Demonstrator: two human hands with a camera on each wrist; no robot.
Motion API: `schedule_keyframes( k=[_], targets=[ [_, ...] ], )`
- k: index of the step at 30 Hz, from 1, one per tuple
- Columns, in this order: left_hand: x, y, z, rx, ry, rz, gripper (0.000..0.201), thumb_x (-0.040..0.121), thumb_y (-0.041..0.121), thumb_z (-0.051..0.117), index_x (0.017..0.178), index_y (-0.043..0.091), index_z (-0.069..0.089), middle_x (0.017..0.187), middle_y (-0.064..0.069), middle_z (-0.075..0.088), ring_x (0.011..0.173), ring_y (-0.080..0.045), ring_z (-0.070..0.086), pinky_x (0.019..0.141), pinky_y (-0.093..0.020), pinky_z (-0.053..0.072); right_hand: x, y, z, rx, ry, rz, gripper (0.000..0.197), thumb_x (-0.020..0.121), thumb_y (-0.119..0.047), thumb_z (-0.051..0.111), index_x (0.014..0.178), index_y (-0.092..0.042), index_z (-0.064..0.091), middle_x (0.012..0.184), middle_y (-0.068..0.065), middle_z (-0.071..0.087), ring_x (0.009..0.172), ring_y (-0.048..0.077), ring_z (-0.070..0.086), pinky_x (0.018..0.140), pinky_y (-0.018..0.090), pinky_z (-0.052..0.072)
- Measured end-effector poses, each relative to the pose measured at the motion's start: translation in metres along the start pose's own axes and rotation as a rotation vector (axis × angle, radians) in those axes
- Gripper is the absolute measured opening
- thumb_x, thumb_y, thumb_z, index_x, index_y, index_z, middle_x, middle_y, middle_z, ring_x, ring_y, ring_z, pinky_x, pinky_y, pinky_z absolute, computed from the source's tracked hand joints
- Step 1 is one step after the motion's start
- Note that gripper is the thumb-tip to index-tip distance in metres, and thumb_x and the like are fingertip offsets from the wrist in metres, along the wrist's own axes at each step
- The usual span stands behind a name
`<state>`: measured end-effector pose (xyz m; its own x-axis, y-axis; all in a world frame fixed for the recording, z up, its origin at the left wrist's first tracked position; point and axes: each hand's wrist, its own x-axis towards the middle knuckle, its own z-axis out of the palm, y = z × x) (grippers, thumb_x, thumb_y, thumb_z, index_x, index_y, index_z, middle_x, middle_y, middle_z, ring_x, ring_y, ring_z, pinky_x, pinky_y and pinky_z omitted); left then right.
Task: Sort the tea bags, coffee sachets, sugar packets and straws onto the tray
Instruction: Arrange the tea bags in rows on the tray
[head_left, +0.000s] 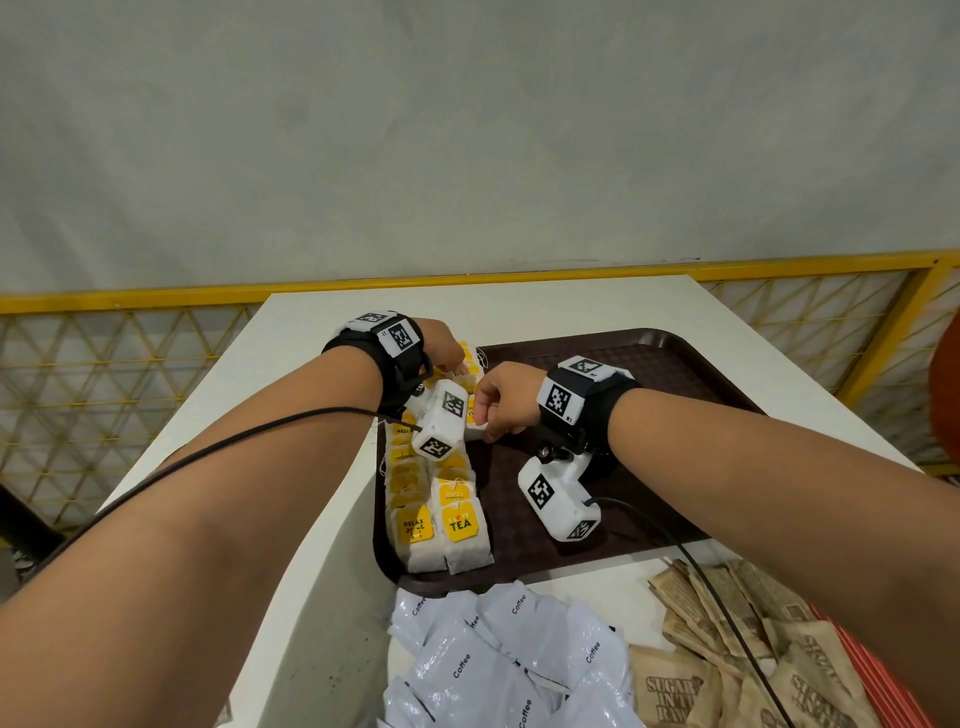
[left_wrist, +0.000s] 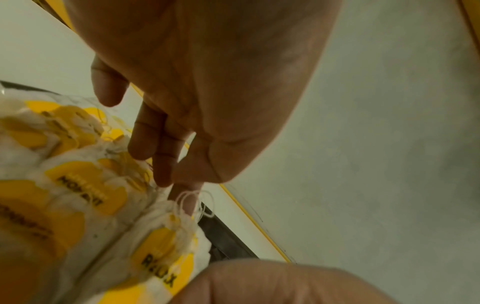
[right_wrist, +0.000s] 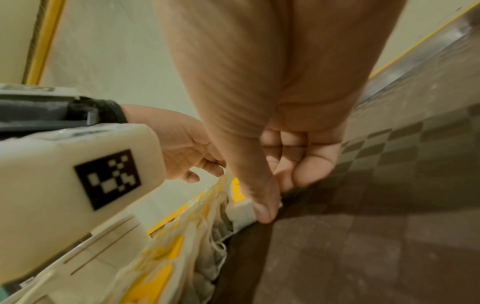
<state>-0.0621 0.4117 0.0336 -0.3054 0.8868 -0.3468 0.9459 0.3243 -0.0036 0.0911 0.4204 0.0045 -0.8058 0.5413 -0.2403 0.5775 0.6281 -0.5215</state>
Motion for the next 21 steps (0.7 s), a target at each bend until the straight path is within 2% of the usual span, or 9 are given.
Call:
schedule_keyframes(
  k=[2, 4, 6, 8, 11, 16, 18, 21],
  targets=[
    [-0.001, 0.000, -0.001, -0.003, 0.001, 0.005, 0.021, 0.096, 0.027, 0.049, 0.103, 0.010, 0.060, 0.104, -0.007, 0.056, 0.090, -0.022, 0.050, 0.081, -0.030, 0.042, 0.000, 0.000, 0.000, 0.003, 0.002, 0.000, 0.020, 0.078, -0.007, 0.075, 0.074, -0.019, 0.059, 0.068, -0.001, 0.057, 0.057, 0.011, 0.054, 0.054, 0.018, 0.048],
    [-0.004, 0.001, 0.000, -0.054, 0.008, -0.002, 0.034, 0.093, 0.032, 0.056, 0.113, 0.005, 0.063, 0.113, -0.007, 0.060, 0.095, -0.021, 0.053, 0.085, -0.031, 0.044, -0.001, 0.001, 0.001, 0.002, 0.008, -0.003, 0.018, 0.078, -0.007, 0.075, 0.076, -0.018, 0.060, 0.068, -0.001, 0.057, 0.057, 0.011, 0.054, 0.054, 0.018, 0.048],
    [-0.007, 0.003, 0.000, -0.083, 0.023, -0.005, 0.039, 0.090, 0.033, 0.061, 0.118, 0.006, 0.063, 0.121, -0.008, 0.061, 0.100, -0.021, 0.055, 0.085, -0.030, 0.043, -0.001, 0.001, 0.001, 0.001, 0.009, -0.005, 0.016, 0.078, -0.008, 0.075, 0.078, -0.016, 0.061, 0.069, 0.000, 0.057, 0.060, 0.014, 0.055, 0.056, 0.020, 0.049],
    [-0.008, 0.004, 0.001, -0.112, 0.033, -0.014, 0.041, 0.087, 0.034, 0.065, 0.118, 0.007, 0.064, 0.121, -0.008, 0.062, 0.106, -0.022, 0.057, 0.085, -0.031, 0.044, -0.001, 0.000, 0.001, 0.002, 0.003, -0.005, 0.015, 0.078, -0.007, 0.075, 0.079, -0.016, 0.062, 0.070, 0.001, 0.057, 0.064, 0.017, 0.056, 0.057, 0.021, 0.050],
    [-0.011, 0.004, 0.001, -0.152, 0.049, -0.011, 0.041, 0.085, 0.035, 0.067, 0.117, 0.010, 0.065, 0.118, -0.007, 0.064, 0.110, -0.024, 0.058, 0.087, -0.032, 0.046, -0.001, -0.001, 0.000, -0.003, -0.005, -0.003, 0.019, 0.078, -0.007, 0.075, 0.075, -0.018, 0.060, 0.069, 0.001, 0.057, 0.062, 0.016, 0.055, 0.055, 0.020, 0.049],
    [-0.016, 0.010, -0.004, -0.123, -0.012, 0.010, 0.036, 0.090, 0.031, 0.059, 0.119, 0.010, 0.064, 0.122, -0.005, 0.061, 0.114, -0.024, 0.056, 0.094, -0.033, 0.044, -0.001, 0.000, 0.001, 0.006, -0.009, 0.003, 0.019, 0.078, -0.003, 0.072, 0.076, -0.017, 0.060, 0.069, 0.001, 0.058, 0.067, 0.019, 0.057, 0.055, 0.021, 0.047],
    [-0.017, 0.011, -0.006, -0.110, -0.038, 0.006, 0.035, 0.092, 0.032, 0.056, 0.118, 0.010, 0.064, 0.120, -0.005, 0.061, 0.110, -0.024, 0.057, 0.092, -0.033, 0.044, -0.001, 0.001, 0.002, 0.016, -0.005, 0.010, 0.019, 0.078, -0.001, 0.070, 0.077, -0.017, 0.060, 0.074, 0.005, 0.062, 0.069, 0.019, 0.059, 0.055, 0.021, 0.048],
    [-0.016, 0.010, -0.006, -0.081, -0.032, -0.003, 0.033, 0.095, 0.032, 0.049, 0.114, 0.009, 0.063, 0.111, -0.006, 0.059, 0.095, -0.022, 0.052, 0.081, -0.029, 0.040, 0.000, 0.001, 0.002, 0.037, -0.007, 0.012, 0.021, 0.079, 0.001, 0.068, 0.075, -0.017, 0.059, 0.084, 0.010, 0.064, 0.077, 0.022, 0.061, 0.057, 0.021, 0.049]
  ],
)
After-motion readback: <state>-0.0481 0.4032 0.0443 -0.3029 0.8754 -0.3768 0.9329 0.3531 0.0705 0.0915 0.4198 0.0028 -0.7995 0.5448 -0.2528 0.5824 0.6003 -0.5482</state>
